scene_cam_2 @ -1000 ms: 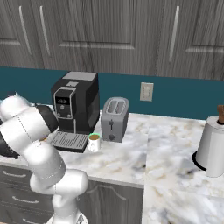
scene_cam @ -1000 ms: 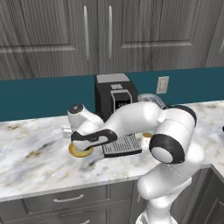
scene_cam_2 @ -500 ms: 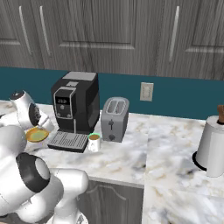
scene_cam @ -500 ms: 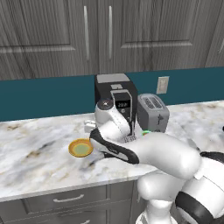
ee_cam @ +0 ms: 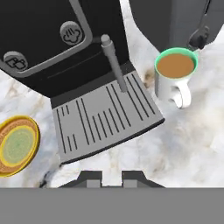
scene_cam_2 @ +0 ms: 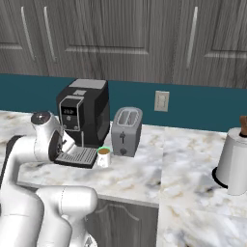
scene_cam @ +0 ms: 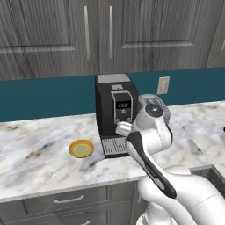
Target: Take a sugar cube from the saucer and place it inside the coffee. Then, grab milk from the fridge and place it next to the coffee on the counter to sweeten the coffee.
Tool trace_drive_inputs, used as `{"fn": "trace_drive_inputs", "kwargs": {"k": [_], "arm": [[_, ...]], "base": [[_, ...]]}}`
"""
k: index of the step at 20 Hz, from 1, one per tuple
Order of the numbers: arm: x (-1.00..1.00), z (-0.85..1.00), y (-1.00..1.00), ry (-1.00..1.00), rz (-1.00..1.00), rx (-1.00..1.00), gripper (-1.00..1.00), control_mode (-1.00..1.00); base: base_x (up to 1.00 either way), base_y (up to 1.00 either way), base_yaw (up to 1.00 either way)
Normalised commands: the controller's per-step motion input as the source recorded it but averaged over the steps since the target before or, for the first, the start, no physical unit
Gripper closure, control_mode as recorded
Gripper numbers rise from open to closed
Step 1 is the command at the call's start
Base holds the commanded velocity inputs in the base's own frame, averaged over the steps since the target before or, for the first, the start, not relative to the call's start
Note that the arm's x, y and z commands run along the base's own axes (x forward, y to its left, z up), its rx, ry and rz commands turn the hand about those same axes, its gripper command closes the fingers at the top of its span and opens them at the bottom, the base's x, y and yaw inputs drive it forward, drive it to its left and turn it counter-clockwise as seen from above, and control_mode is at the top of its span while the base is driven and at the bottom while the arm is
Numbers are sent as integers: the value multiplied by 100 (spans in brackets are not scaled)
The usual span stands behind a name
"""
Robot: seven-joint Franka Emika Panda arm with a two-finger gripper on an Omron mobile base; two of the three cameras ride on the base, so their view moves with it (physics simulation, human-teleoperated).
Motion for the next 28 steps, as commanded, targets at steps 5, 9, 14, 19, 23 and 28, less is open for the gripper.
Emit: {"fn": "trace_drive_inputs", "kwargs": {"k": [5, 9, 14, 19, 23, 28], "arm": [[8, 25, -100, -2, -6, 2, 100, -100], [67, 7, -71, 0, -1, 0, 100, -100], [74, 0, -28, 5, 0, 0, 100, -100], [49, -2, -17, 3, 0, 0, 100, -100], [26, -22, -16, 2, 3, -5, 100, -100], [17, -21, -4, 0, 3, -6, 100, -100]], "base": [[0, 0, 0], [0, 0, 0], [0, 0, 0], [0, 0, 0], [0, 0, 0], [0, 0, 0]]}}
